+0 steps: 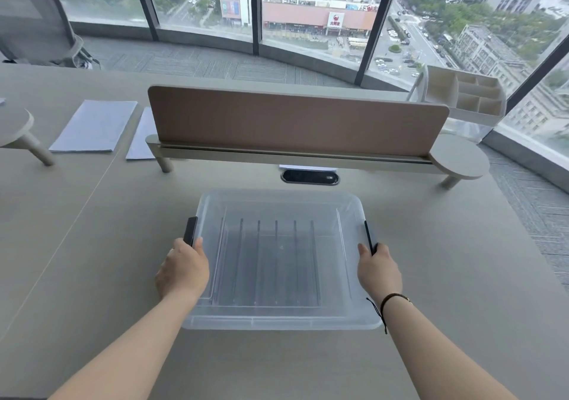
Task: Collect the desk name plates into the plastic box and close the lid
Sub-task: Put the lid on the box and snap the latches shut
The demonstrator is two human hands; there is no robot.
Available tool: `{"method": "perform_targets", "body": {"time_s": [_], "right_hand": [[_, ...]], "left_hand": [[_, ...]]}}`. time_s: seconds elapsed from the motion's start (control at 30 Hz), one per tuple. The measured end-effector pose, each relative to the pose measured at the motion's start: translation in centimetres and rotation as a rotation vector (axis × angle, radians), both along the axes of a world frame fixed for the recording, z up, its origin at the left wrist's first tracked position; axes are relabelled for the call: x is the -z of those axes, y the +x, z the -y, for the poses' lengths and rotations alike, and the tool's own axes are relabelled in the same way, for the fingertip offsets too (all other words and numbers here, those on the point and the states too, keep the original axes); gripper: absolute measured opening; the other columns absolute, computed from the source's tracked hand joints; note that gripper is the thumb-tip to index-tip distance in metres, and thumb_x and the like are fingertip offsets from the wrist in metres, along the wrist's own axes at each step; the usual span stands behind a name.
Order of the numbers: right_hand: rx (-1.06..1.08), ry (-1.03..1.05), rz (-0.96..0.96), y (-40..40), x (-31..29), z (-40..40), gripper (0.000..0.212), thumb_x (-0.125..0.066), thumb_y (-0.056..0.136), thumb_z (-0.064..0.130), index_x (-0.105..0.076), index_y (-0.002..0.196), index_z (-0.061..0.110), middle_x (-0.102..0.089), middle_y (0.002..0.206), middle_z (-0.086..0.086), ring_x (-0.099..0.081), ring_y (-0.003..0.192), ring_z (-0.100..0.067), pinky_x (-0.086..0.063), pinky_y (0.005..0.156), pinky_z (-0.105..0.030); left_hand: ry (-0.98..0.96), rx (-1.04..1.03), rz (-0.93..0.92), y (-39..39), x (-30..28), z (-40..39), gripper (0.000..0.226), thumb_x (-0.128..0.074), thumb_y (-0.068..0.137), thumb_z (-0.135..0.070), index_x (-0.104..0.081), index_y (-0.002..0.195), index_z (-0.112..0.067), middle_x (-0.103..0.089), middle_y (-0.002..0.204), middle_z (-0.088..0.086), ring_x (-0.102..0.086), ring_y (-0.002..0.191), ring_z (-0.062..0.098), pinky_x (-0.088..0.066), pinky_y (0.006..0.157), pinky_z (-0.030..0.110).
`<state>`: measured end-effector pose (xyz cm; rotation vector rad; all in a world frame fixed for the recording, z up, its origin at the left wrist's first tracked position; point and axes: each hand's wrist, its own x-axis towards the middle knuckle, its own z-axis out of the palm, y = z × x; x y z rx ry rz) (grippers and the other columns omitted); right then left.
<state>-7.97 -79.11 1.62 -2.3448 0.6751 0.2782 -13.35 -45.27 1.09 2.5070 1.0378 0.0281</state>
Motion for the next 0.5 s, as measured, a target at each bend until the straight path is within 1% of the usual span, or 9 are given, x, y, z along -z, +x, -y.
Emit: {"method": "perform_targets", "body": {"time_s": [0.17, 0.27, 0.33, 0.43, 0.5], "right_hand": [[0.008, -0.014, -0.008, -0.03, -0.04, -0.13, 0.03, -0.038, 0.099, 0.045, -0.045, 0.1, 0.016, -0.054, 0.08, 0.001, -0.054, 0.084, -0.033, -0.041, 0.07, -0.038], [0.008, -0.011, -0.002, -0.01, 0.01, -0.12, 0.031, -0.038, 0.099, 0.045, -0.046, 0.1, 0.015, -0.056, 0.082, 0.0, -0.055, 0.084, -0.033, -0.042, 0.071, -0.038], [0.003, -0.019, 0.006, -0.02, -0.02, -0.19, 0.031, -0.038, 0.099, 0.044, -0.046, 0.1, 0.014, -0.056, 0.081, -0.001, -0.054, 0.083, -0.033, -0.041, 0.07, -0.038], [-0.002, -0.044, 0.019, -0.03, -0.12, -0.29, 0.029, -0.038, 0.1, 0.042, -0.046, 0.1, 0.014, -0.052, 0.078, 0.0, -0.052, 0.082, -0.033, -0.039, 0.069, -0.038], [-0.01, -0.065, 0.029, -0.07, -0.18, -0.34, 0.029, -0.038, 0.1, 0.041, -0.046, 0.101, 0.013, -0.05, 0.078, 0.0, -0.05, 0.081, -0.033, -0.038, 0.069, -0.038]], "left_hand": [[0.038, 0.045, 0.005, -0.18, -0.04, 0.04, 0.044, -0.03, 0.102, -0.042, -0.05, 0.106, -0.004, -0.066, 0.103, 0.02, -0.061, 0.09, 0.042, -0.043, 0.071, 0.044], [0.027, 0.054, 0.019, -0.43, -0.15, 0.14, 0.054, -0.024, 0.1, -0.051, -0.051, 0.11, -0.005, -0.065, 0.102, 0.017, -0.061, 0.09, 0.04, -0.041, 0.072, 0.042], [0.031, 0.064, 0.006, -0.59, -0.28, 0.32, 0.061, -0.024, 0.098, -0.056, -0.05, 0.116, -0.005, -0.064, 0.107, 0.017, -0.06, 0.094, 0.039, -0.038, 0.072, 0.041], [0.052, 0.087, -0.017, -0.54, -0.5, 0.64, 0.057, -0.03, 0.1, -0.051, -0.047, 0.121, -0.001, -0.062, 0.115, 0.021, -0.061, 0.1, 0.041, -0.04, 0.073, 0.042], [0.07, 0.097, -0.029, -0.48, -0.56, 0.78, 0.054, -0.033, 0.1, -0.047, -0.046, 0.123, 0.001, -0.062, 0.117, 0.022, -0.061, 0.101, 0.042, -0.042, 0.073, 0.042]]}}
